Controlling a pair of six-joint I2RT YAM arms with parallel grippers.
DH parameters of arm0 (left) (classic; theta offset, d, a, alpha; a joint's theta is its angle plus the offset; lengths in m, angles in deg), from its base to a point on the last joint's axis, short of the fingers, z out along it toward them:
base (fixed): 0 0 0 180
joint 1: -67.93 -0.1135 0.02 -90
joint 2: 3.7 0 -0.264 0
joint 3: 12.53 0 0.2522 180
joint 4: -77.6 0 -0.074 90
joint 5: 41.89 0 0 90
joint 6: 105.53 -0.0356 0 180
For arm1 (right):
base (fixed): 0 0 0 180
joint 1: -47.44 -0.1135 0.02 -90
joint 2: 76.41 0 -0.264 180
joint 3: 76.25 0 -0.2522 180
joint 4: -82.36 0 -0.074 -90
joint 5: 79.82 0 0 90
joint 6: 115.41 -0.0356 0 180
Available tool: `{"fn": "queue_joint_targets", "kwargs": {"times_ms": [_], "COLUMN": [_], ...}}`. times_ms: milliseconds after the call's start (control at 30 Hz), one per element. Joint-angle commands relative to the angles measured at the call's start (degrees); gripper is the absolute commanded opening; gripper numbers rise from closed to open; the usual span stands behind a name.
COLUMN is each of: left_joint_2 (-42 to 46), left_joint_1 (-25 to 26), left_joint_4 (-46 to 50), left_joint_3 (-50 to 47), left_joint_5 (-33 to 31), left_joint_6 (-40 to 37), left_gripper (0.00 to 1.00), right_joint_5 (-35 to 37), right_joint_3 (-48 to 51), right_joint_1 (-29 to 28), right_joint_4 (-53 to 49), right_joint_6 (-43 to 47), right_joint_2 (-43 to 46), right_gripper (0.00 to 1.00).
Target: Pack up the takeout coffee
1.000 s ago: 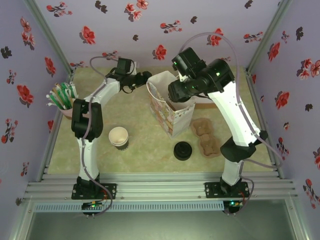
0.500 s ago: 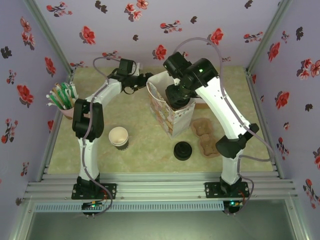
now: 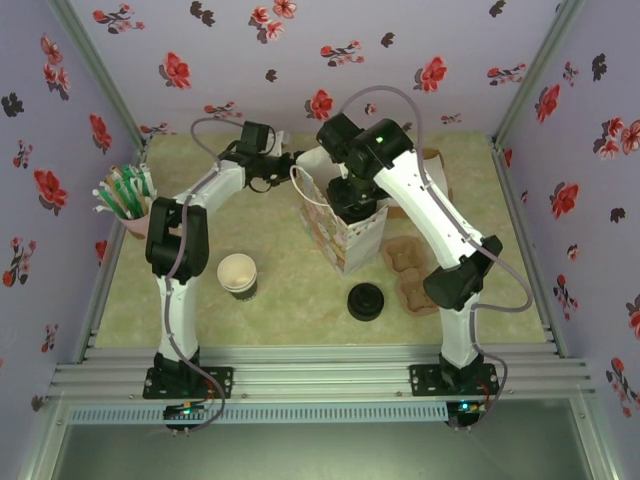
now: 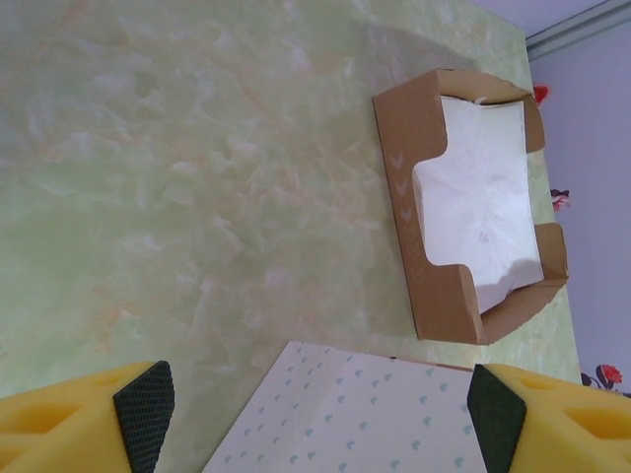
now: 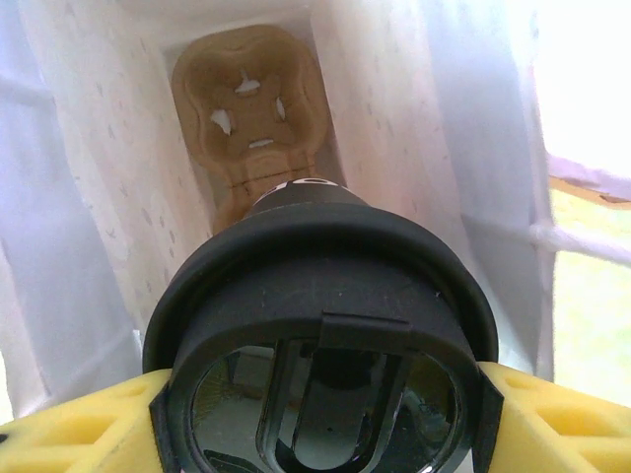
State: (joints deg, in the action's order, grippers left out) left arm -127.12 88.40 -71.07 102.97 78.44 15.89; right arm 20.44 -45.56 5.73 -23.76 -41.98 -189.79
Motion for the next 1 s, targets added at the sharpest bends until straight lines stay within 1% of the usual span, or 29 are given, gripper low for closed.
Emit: {"fn": "queue_joint_targets", "kwargs": {"times_ms": [0, 233, 533, 700, 967], "left_joint_2": [0.1, 1.0, 3.6, 5.1, 6.6], "left_joint_1": [0.8, 1.7, 3.0, 3.6, 4.3], "left_joint_4": [-1.3, -1.8, -4.3, -6.1, -6.9], "left_joint_3": [-1.2, -2.4, -7.2, -10.3, -12.4], "left_joint_5": [1.6, 2.2, 2.9, 3.1, 3.7], "left_joint_6": [-1.5, -1.3, -0.5, 0.2, 0.2], "left_gripper": [0.81, 0.80, 0.79, 0.79, 0.79], "right_joint_5": [-1.1, -1.6, -1.5, -2.0, -3.4], "right_joint_3": [1.7, 3.9, 6.2, 7.8, 11.9], "right_joint_1": [0.4, 0.4, 0.5, 0.5, 0.6], "right_joint_4": [-7.4, -7.5, -7.8, -7.6, -7.4], "right_joint_6": [-0.8, -0.9, -1.1, -1.0, -1.0], "right_joint_2": [0.2, 1.5, 4.1, 4.1, 4.8], "right_gripper": [0.69, 0.69, 0.69, 0.69, 0.69]}}
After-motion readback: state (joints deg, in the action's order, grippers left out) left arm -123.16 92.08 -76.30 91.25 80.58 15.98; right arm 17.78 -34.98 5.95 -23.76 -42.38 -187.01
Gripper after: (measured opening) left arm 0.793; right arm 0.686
